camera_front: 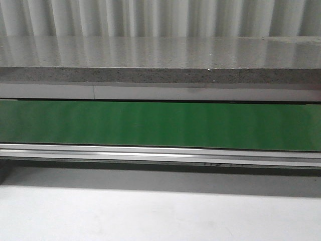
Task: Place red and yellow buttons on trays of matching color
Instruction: 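Lower the red button into the red tray and open the right gripper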
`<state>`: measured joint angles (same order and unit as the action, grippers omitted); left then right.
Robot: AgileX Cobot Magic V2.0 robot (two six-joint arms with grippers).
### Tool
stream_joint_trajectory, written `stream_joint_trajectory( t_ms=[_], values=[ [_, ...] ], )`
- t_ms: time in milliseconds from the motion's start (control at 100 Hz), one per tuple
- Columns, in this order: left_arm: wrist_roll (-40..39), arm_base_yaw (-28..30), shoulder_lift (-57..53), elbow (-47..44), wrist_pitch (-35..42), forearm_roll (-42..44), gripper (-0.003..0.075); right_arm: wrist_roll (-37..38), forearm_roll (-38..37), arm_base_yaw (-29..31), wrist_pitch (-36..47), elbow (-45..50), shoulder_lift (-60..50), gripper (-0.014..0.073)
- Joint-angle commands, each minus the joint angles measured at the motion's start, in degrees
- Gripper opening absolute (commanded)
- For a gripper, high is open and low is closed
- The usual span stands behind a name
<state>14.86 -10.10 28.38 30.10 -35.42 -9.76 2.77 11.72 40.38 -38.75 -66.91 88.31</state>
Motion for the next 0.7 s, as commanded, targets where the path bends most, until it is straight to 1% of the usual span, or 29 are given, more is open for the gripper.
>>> stream_joint_trajectory(
  t_ms=[0, 90, 290, 380, 690],
  values=[
    [-0.1, -0.48, 0.38, 1.6, 3.98, -0.92, -0.002, 1.02, 0.42, 1.26, 4.91, -1.84, 0.04, 0.0092],
    [-0.1, -0.48, 0.38, 1.6, 3.98, -0.92, -0.002, 1.39, 0.76, 1.33, 6.96, -1.84, 2.46, 0.0092],
    [-0.1, -0.48, 0.38, 1.6, 3.98, -0.92, -0.002, 1.45, 5.99, 1.33, 12.96, -1.84, 7.38, 0.0092],
    [-0.1, -0.48, 0.38, 1.6, 3.98, -0.92, -0.002, 1.45, 6.74, 1.21, 15.2, -1.84, 8.93, 0.0092],
    [-0.1, -0.48, 0.38, 1.6, 3.98, -0.92, -0.002, 1.45, 10.05, 1.16, 17.48, -1.84, 12.9, 0.0092]
  ],
)
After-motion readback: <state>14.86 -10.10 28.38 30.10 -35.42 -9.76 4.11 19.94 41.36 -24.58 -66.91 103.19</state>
